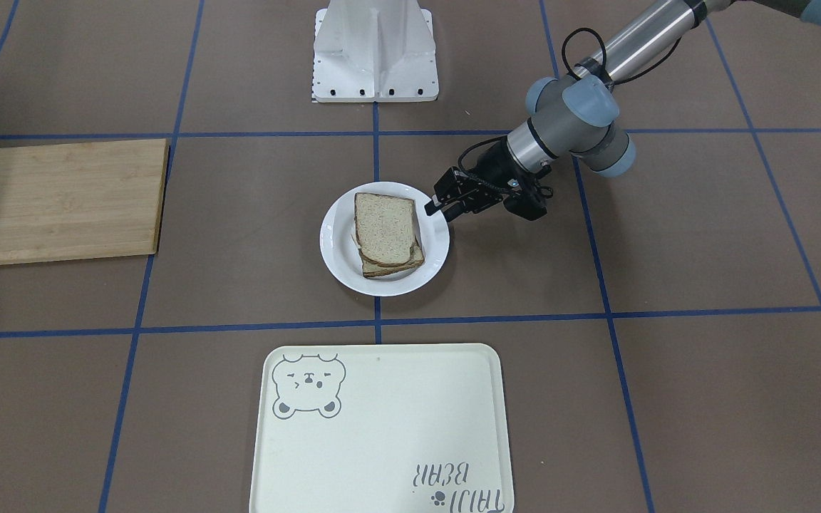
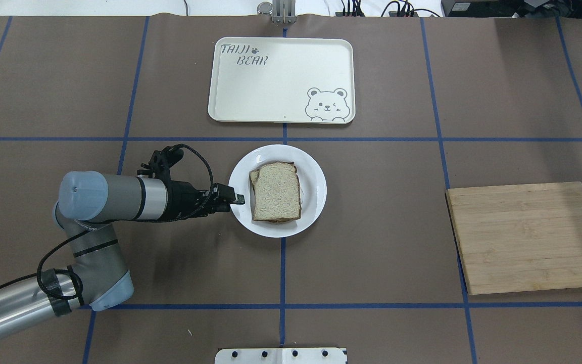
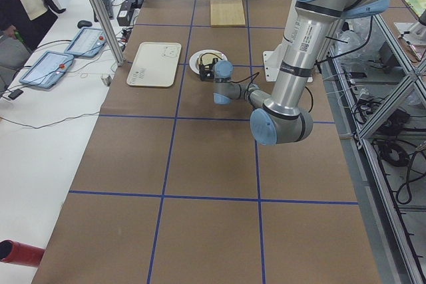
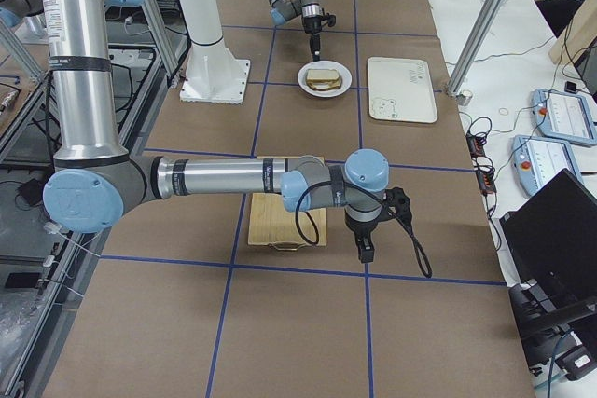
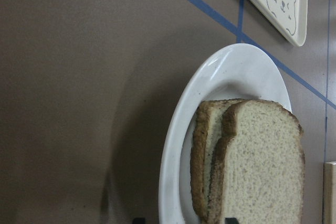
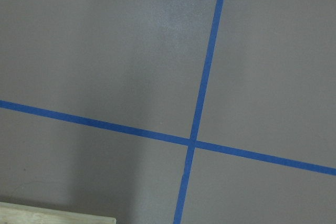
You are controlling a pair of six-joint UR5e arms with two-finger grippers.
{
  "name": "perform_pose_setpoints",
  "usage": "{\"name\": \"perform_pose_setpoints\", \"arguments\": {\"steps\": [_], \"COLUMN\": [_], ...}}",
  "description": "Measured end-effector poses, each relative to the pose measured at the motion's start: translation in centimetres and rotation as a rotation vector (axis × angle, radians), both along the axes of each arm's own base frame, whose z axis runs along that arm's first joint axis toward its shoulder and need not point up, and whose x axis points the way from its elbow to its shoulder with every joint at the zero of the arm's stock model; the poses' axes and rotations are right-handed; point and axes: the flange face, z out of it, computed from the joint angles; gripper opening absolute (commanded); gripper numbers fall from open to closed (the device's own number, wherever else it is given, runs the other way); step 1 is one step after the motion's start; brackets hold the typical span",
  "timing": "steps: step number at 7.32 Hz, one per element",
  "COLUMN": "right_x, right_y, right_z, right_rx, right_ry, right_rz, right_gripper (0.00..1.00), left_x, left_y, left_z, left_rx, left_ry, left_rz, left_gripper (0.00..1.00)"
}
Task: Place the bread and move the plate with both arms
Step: 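Move the left gripper toward the rim of the white plate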
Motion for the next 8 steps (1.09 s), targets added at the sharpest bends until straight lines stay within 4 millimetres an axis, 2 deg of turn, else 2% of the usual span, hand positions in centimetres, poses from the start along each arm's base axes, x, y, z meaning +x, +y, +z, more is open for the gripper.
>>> {"name": "perform_pose_setpoints", "arguments": {"steps": [2,6,8], "right_x": [1.4,2.1,2.2], "right_y": [1.4,2.0,2.0], "right_z": [1.5,2.0,2.0], "right_rx": [-0.064,-0.087,-0.085], "right_ry": [-0.012,-0.014,-0.014], "right_rz": [0.031,0.045,0.045], "right_gripper": [1.00,1.00,1.00], "left_x": [0.1,1.2,1.8], "left_y": [0.0,-0.7,-1.0], "left_z": [0.2,0.4,0.5], "left_rx": [0.003,0.004,0.009], "left_ry": [0.006,0.007,0.020], "left_rz": [-0.001,-0.006,-0.025], "left_gripper": [0.51,0.46,0.18]}}
